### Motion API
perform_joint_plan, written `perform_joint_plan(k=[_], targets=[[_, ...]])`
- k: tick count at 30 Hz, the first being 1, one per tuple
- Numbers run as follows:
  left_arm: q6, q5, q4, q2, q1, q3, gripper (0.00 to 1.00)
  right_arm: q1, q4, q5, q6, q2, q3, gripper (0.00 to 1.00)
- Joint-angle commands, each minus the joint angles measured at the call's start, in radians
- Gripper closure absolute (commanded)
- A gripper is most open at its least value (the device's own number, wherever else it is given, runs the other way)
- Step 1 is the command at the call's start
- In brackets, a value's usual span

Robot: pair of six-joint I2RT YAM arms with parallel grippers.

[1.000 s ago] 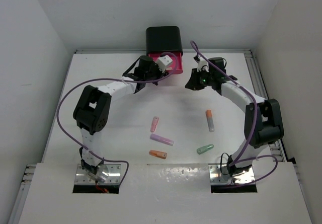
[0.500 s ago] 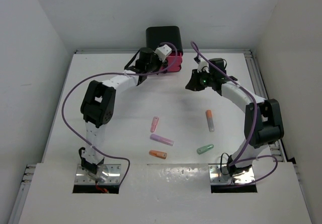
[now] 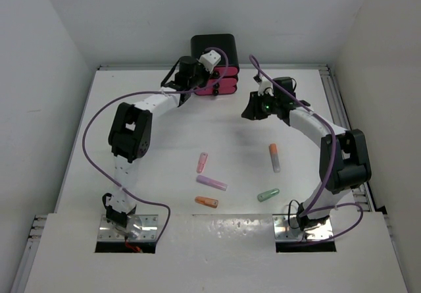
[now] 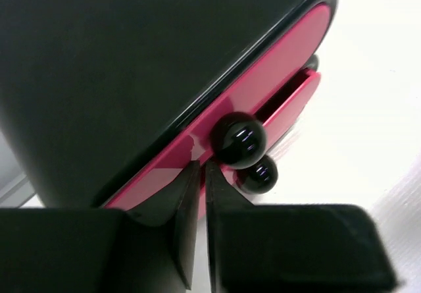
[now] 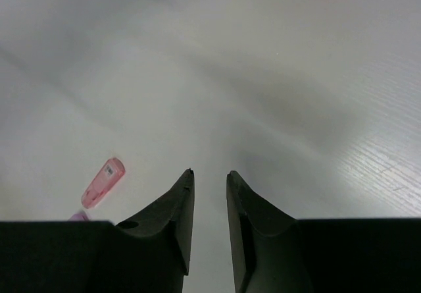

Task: Sort the stationery into containers
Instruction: Close the drawer in the storage box, then open the drawer in the storage box.

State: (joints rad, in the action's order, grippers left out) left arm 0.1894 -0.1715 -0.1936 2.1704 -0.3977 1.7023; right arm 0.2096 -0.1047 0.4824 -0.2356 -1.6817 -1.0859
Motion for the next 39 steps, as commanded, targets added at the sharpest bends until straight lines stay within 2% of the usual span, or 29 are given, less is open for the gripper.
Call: perform_joint_plan(k=[1, 3, 6, 12, 16, 19, 21, 24, 27, 29, 31, 34, 36, 37, 38, 39], targets=[[-0.013, -0.017, -0.078, 0.006, 0.010, 0.046, 0.80, -0.006, 0.045, 0.012, 0.007, 0.042, 0.011, 0.73], [-0.010, -0.048, -0.078, -0.001, 0.016, 0.040, 0.69, -0.006, 0.045, 0.009, 0.016, 0.051, 0.017, 0.73], [-0.018, -0.114, -0.076, -0.026, 0.023, 0.019, 0.66, -0.006, 0.039, 0.008, 0.019, 0.057, 0.017, 0.73], [-0.039, -0.177, -0.095, -0.167, 0.034, -0.143, 0.64, -0.006, 0.036, -0.001, 0.015, 0.077, 0.021, 0.72], [0.024, -0.177, -0.050, -0.280, 0.022, -0.243, 0.62, -0.006, 0.036, -0.010, 0.002, 0.094, 0.026, 0.72], [0.198, -0.221, 0.038, -0.343, 0.016, -0.309, 0.57, -0.012, 0.034, -0.016, 0.015, 0.111, 0.034, 0.71], [0.376, -0.235, 0.091, -0.379, 0.016, -0.349, 0.56, -0.019, 0.025, -0.022, 0.025, 0.116, 0.035, 0.71], [0.618, -0.177, 0.097, -0.461, -0.003, -0.447, 0.55, -0.042, 0.010, -0.030, 0.050, 0.128, 0.037, 0.70], [0.858, -0.030, -0.016, -0.527, -0.047, -0.591, 0.56, -0.070, -0.001, -0.036, 0.059, 0.135, 0.038, 0.70], [0.968, 0.004, -0.180, -0.560, -0.070, -0.711, 0.58, -0.087, 0.002, -0.037, 0.059, 0.145, 0.046, 0.70], [0.972, 0.024, -0.240, -0.564, -0.076, -0.745, 0.59, -0.101, 0.020, -0.034, 0.039, 0.158, 0.055, 0.70], [0.859, 0.061, -0.288, -0.572, -0.060, -0.759, 0.59, -0.101, 0.078, -0.012, -0.042, 0.152, 0.061, 0.68], [0.796, 0.049, -0.355, -0.615, -0.035, -0.797, 0.58, -0.096, 0.141, 0.047, -0.189, 0.133, 0.047, 0.64], [0.715, 0.038, -0.369, -0.632, -0.006, -0.831, 0.58, -0.090, 0.160, 0.062, -0.250, 0.099, 0.040, 0.62], [0.656, 0.032, -0.374, -0.668, 0.016, -0.836, 0.57, -0.085, 0.186, 0.067, -0.384, 0.087, 0.035, 0.59], [0.592, 0.026, -0.344, -0.688, 0.037, -0.834, 0.51, -0.067, 0.265, 0.061, -0.459, 0.068, 0.041, 0.54]])
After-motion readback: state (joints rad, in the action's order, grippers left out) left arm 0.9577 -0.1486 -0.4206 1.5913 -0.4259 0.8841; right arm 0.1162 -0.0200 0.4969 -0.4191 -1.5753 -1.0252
